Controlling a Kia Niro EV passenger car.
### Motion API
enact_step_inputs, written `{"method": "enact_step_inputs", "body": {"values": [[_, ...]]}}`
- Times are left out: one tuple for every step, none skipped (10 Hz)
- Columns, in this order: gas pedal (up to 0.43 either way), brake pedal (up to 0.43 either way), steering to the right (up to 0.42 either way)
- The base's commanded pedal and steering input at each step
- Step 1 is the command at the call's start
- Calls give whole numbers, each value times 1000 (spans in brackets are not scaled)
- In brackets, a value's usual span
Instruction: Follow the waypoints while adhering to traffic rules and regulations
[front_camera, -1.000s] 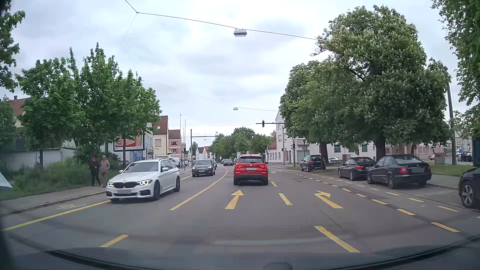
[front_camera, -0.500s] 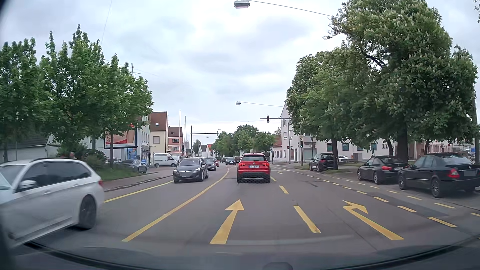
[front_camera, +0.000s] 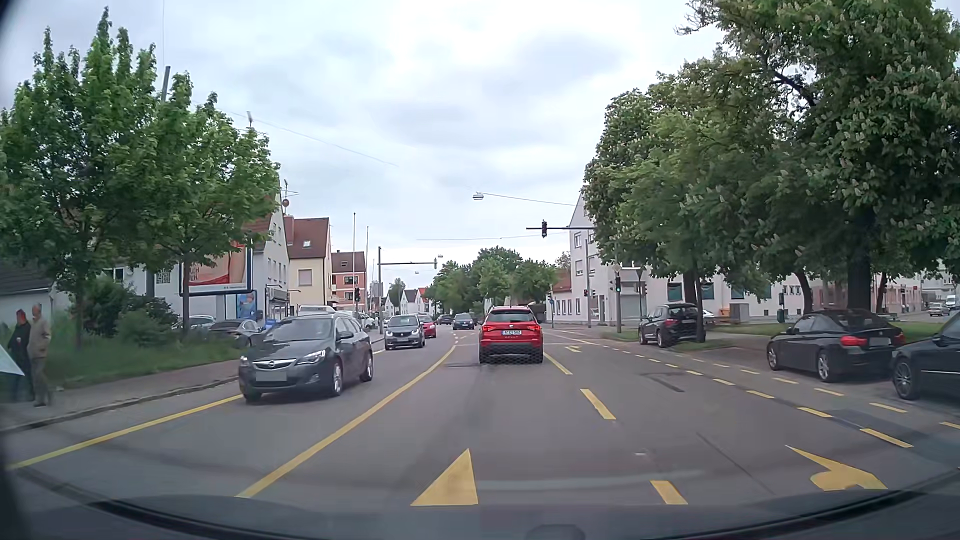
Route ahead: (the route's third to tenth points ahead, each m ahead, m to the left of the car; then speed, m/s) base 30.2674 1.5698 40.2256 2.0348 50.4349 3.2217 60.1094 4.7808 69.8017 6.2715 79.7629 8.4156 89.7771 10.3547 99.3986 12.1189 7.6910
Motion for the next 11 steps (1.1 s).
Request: {"method": "enact_step_inputs", "body": {"values": [[228, 0, -9], [228, 0, -8], [228, 0, -7], [228, 0, -4], [228, 0, -3], [228, 0, -2], [228, 0, -2], [228, 0, -2], [228, 0, -2], [228, 0, -1], [228, 0, -2]]}}
